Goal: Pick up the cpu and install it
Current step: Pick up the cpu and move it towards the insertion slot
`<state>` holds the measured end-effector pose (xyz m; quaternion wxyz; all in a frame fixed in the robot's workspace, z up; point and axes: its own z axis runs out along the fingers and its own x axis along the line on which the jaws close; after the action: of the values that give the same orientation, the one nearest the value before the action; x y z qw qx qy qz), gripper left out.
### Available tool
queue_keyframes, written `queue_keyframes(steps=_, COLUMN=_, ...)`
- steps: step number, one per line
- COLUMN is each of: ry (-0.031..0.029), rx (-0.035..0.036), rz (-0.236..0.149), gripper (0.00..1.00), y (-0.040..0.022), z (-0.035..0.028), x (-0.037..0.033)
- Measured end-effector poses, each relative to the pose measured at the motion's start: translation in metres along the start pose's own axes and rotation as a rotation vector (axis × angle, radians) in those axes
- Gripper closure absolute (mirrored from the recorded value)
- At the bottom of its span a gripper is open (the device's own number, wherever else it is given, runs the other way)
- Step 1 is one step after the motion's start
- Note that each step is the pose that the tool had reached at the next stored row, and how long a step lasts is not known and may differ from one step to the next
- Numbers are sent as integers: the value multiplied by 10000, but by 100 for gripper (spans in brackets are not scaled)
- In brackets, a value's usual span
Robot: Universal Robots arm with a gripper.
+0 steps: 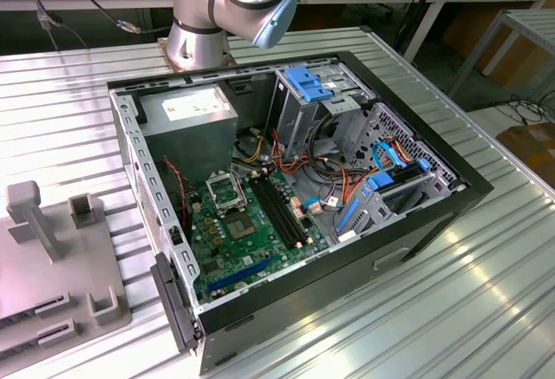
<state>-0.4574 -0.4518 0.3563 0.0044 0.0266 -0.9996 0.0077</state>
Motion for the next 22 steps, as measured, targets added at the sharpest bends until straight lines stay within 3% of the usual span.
queue_keyframes(steps=22, ry=2, rx=0, rz=0, gripper=53, y=-2, z=-131, x=1)
